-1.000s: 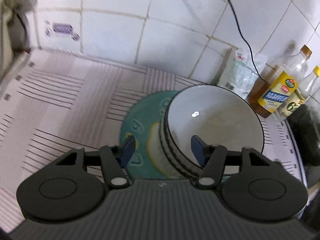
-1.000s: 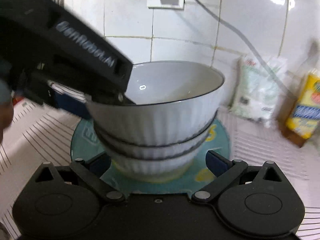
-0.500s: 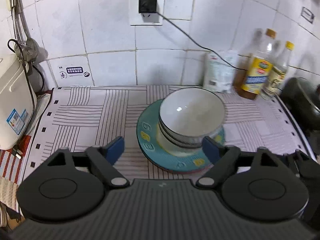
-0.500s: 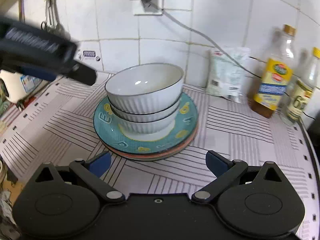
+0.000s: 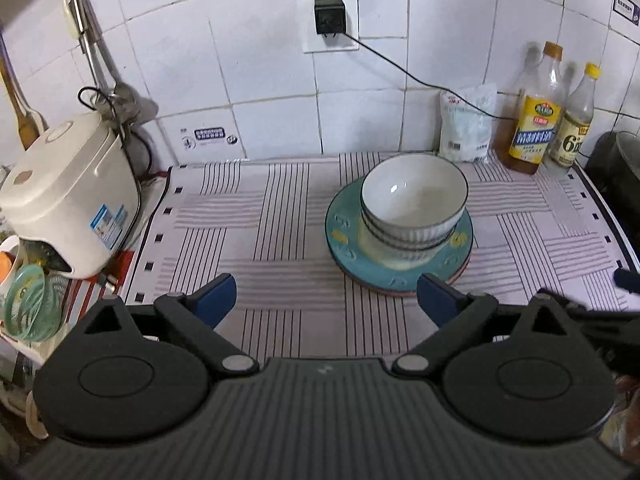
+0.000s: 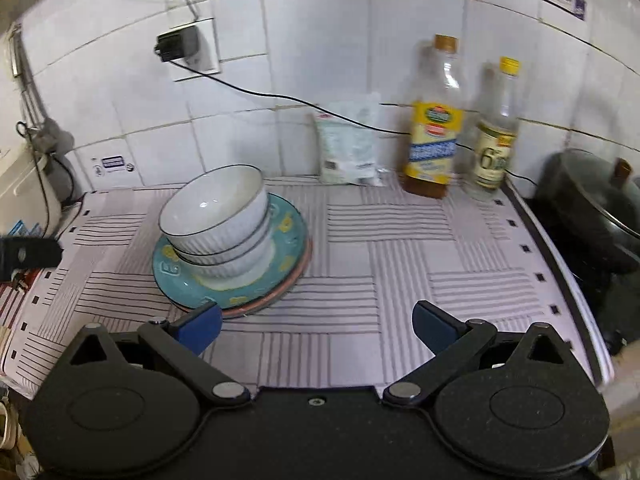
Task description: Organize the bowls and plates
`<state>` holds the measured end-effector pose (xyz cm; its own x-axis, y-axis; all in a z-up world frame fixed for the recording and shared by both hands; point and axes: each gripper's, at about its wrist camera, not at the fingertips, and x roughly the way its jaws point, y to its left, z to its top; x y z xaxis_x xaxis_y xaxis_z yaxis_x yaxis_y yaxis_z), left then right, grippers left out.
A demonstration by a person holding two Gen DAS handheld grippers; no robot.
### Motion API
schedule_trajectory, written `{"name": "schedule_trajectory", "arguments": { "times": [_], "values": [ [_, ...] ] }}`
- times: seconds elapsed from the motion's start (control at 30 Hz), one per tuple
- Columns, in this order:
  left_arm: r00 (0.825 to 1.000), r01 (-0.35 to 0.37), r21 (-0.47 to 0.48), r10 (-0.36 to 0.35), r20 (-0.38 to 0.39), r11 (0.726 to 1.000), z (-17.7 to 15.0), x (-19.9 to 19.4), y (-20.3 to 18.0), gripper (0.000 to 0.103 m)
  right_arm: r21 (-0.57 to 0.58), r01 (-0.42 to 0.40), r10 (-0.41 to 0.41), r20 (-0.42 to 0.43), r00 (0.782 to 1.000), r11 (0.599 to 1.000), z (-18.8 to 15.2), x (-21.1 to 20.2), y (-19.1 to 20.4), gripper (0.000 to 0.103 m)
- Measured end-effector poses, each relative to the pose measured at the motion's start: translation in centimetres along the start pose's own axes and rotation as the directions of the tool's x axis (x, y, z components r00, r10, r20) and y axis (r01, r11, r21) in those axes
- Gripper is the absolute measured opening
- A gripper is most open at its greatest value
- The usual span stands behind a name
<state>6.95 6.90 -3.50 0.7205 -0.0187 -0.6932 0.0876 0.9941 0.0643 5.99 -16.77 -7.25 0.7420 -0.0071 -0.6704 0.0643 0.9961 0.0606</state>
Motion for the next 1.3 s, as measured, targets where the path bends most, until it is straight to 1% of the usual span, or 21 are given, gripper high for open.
{"name": "schedule_trajectory", "arguments": {
  "times": [0.13,0.23,0.3,0.43,0.57,0.7,1.0,1.1,1.17,1.3],
  "values": [
    [1.000,-0.015,-0.003,0.015,-0.019,1.000,-1.0,-0.7,0.0,0.098,0.015,0.020,-0.020,0.003,1.000,1.000,0.1,-1.9,-0.6,0.103],
    [1.000,-0.021,-0.004,0.021,-0.004,1.000,-1.6,-1.6,0.1,0.098,0.003,0.021,-0.021,0.015,1.000,1.000,0.0,-3.5,-0.9,0.103],
    [0.999,-0.032,-0.013,0.032,0.010,0.999,-1.9,-2.3,0.2,0.098,-0.010,0.042,-0.042,0.035,0.999,0.999,-0.2,-4.5,-0.8,0.103],
    [0.999,-0.005,-0.026,0.005,0.031,1.000,-2.4,-3.6,0.2,0.098,-0.010,0.072,-0.071,0.065,0.995,0.997,-0.3,-6.4,-0.6,0.103],
    [0.999,0.006,-0.009,-0.006,0.038,1.000,-2.8,-4.5,-0.2,0.098,-0.028,0.112,-0.110,0.057,0.992,0.993,-0.7,-7.5,-0.1,0.103],
    [0.999,0.013,-0.014,-0.013,0.034,1.000,-3.2,-4.8,0.0,0.098,-0.042,0.142,-0.140,0.047,0.989,0.989,-1.0,-8.3,0.5,0.103],
    [1.000,0.024,-0.025,-0.023,0.019,0.999,-3.6,-4.4,0.8,0.098,-0.014,0.140,-0.139,0.031,0.990,0.990,-1.1,-9.2,0.7,0.103],
    [0.999,0.021,-0.030,-0.020,0.031,0.999,-3.7,-4.4,0.9,0.098,-0.020,0.145,-0.144,0.032,0.989,0.989,-1.1,-9.1,1.0,0.103],
    [0.998,0.020,-0.035,-0.018,0.057,0.999,-3.9,-4.4,0.9,0.098,-0.022,0.150,-0.149,0.035,0.988,0.989,-1.2,-9.0,1.1,0.103],
    [0.996,-0.003,-0.046,0.007,0.086,0.999,-4.1,-4.5,0.8,0.098,-0.021,0.159,-0.158,0.039,0.987,0.987,-1.2,-8.8,1.1,0.103]
  ]
}}
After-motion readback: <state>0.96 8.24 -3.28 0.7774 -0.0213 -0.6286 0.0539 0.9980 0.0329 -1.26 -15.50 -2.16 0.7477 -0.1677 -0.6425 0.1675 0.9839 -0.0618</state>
